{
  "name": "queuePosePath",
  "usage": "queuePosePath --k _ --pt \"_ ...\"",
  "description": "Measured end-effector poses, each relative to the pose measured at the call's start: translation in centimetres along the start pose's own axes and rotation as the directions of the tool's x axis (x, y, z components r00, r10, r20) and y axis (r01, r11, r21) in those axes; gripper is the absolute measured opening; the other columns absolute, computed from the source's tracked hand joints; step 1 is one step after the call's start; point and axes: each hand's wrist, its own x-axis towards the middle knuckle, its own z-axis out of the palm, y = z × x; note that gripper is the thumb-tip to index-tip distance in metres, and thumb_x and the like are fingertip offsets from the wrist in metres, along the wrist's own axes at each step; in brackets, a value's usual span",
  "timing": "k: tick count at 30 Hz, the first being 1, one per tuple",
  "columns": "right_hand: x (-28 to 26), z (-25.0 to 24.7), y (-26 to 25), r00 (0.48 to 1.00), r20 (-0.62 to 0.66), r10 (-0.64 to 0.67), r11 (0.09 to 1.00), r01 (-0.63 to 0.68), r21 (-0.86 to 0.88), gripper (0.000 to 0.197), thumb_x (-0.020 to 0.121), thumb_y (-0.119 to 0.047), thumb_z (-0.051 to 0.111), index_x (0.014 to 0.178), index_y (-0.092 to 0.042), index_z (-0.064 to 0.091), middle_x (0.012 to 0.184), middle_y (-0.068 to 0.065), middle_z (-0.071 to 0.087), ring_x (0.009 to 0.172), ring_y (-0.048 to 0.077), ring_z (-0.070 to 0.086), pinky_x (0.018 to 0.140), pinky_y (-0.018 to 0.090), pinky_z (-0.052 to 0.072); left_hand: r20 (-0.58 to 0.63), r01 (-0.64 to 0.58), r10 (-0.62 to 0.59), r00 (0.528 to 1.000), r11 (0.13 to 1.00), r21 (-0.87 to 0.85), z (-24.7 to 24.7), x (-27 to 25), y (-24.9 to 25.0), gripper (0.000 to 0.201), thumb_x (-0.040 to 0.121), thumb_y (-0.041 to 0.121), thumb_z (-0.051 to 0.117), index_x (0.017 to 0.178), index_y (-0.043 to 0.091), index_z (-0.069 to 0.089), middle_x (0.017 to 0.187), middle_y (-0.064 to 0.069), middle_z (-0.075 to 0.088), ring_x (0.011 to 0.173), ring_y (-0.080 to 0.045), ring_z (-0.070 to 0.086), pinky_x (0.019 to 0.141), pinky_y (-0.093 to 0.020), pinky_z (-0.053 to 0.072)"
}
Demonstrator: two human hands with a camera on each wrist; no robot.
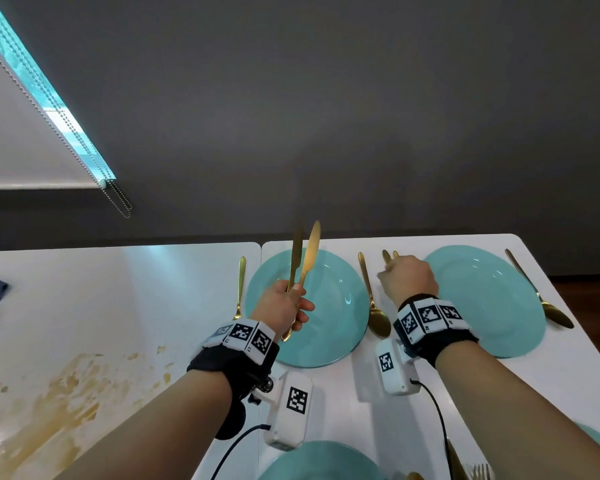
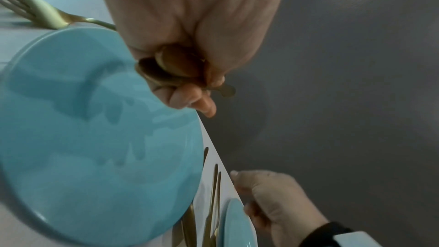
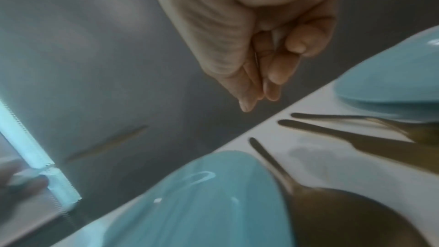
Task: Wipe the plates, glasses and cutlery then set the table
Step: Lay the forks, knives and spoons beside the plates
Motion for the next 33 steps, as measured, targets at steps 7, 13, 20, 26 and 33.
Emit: queuePosePath --k 7,13,20,26,33 --pt "-9.4 -2.2 -3.2 0.774 0.091 -0.626 0.776 0.63 -0.022 0.028 0.093 -0.024 0.053 0.117 -0.027 0.066 0.12 -0.008 0.063 0.111 0.014 0.057 0.091 0.025 0.042 0.107 0.012 -0.022 0.994 0.995 0.094 -0.6 -3.0 -0.9 0.024 0.102 0.021 0.033 0.087 0.009 0.048 0.071 -0.005 0.065 0.048 -0.015 0.045 0.043 -0.022 0.035" --pt "-14.9 -1.8 -3.0 0.668 0.282 -0.688 0.671 0.734 -0.103 0.028 0.095 -0.02 0.048 0.116 -0.023 0.066 0.116 -0.005 0.064 0.108 0.016 0.057 0.088 0.029 0.047 0.228 0.004 -0.07 0.971 0.962 0.274 -2.2 -7.7 -1.7 0.024 0.104 0.02 0.029 0.092 0.007 0.045 0.07 -0.007 0.064 0.037 -0.011 0.043 0.037 -0.016 0.031" --pt "-21.5 -2.2 -4.8 0.623 0.375 -0.686 0.597 0.777 -0.199 0.028 0.095 -0.021 0.05 0.118 -0.024 0.065 0.112 0.002 0.058 0.106 0.022 0.055 0.075 0.028 0.037 0.316 -0.083 -0.051 0.947 0.914 0.396 -5.7 -12.5 -3.1 0.021 0.103 0.02 0.032 0.097 0.006 0.048 0.069 -0.009 0.064 0.036 -0.01 0.04 0.038 -0.017 0.029" --pt "-25.8 -2.9 -7.3 0.644 0.412 -0.645 0.618 0.756 -0.215 0.02 0.09 -0.02 0.056 0.104 -0.022 0.07 0.107 0.0 0.062 0.103 0.019 0.055 0.073 0.027 0.036 0.323 -0.121 -0.03 0.946 0.892 0.436 -9.2 -15.6 -3.9 0.021 0.103 0.021 0.032 0.09 0.011 0.046 0.07 -0.006 0.066 0.035 -0.009 0.043 0.037 -0.018 0.032" --pt "-28.4 -1.9 -9.6 0.685 0.397 -0.61 0.641 0.722 -0.26 0.019 0.09 -0.017 0.053 0.101 -0.02 0.069 0.104 0.001 0.068 0.099 0.022 0.06 0.081 0.031 0.046 0.096 -0.108 0.074 0.993 0.897 0.429 -13.6 -16.7 -4.1 0.023 0.102 0.02 0.032 0.099 0.005 0.048 0.076 -0.003 0.07 0.047 -0.009 0.06 0.041 -0.018 0.04"
